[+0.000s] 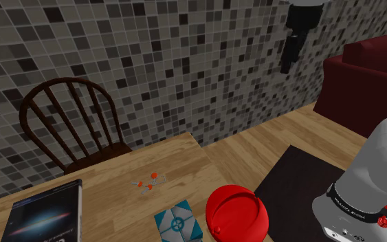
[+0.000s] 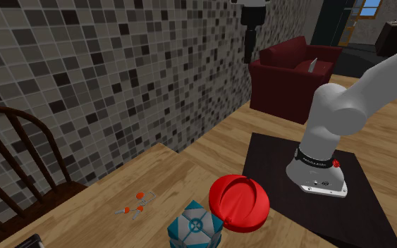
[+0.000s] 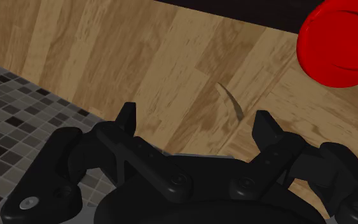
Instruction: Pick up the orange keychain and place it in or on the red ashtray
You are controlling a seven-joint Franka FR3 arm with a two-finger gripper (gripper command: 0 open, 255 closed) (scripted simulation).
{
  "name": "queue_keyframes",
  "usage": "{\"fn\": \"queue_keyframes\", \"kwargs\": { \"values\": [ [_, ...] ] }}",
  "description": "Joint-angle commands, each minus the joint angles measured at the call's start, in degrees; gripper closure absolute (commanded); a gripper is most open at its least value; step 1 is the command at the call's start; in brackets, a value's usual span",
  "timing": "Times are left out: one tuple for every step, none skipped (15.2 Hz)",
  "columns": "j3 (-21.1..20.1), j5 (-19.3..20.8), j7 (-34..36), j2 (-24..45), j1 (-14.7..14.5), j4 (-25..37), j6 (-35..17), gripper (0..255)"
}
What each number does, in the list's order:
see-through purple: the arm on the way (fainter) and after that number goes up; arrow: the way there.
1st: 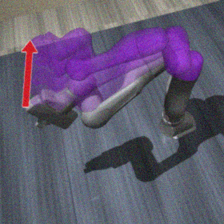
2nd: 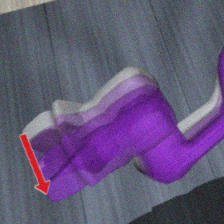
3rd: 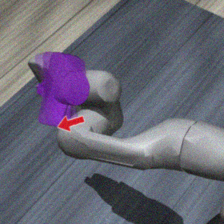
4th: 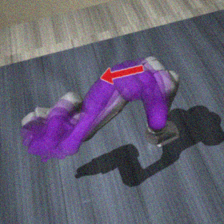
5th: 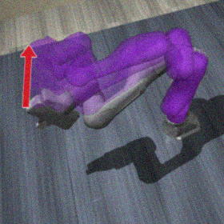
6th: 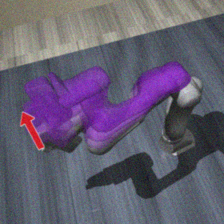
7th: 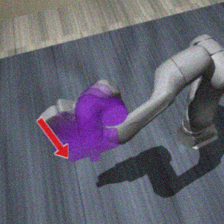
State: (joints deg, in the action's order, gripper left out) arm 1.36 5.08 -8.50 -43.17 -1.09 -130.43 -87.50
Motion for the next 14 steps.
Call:
{"fn": "queue_keyframes", "kwargs": {
  "values": [
    [0.00,0.00,0.00,0.00,0.00,0.00,0.00,0],
    [-1.03,-0.79,1.87,0.08,-0.10,-1.17,-1.16,0],
    [-2.08,-1.60,3.72,0.26,-0.20,-2.27,-2.34,0],
    [-3.13,-2.40,5.56,0.53,-0.31,-3.28,-3.56,0],
    [-4.20,-3.20,7.38,0.89,-0.43,-4.22,-4.81,0],
    [-5.27,-3.98,9.21,1.36,-0.56,-5.07,-6.09,0],
    [-6.34,-4.76,11.02,1.92,-0.70,-5.84,-7.39,0],
    [-7.42,-5.52,12.83,2.59,-0.83,-6.53,-8.73,0],
    [-8.52,-6.26,14.61,3.35,-0.95,-7.13,-10.08,0],
    [-9.62,-6.97,16.40,4.22,-1.07,-7.64,-11.47,0],
    [-10.71,-7.65,18.19,5.18,-1.20,-8.07,-12.87,0],
    [-11.81,-8.29,19.97,6.24,-1.30,-8.40,-14.30,0],
    [-12.90,-8.89,21.76,7.41,-1.41,-8.65,-15.74,0],
    [-14.00,-9.44,23.54,8.66,-1.47,-8.81,-17.19,0]
  ]
}}
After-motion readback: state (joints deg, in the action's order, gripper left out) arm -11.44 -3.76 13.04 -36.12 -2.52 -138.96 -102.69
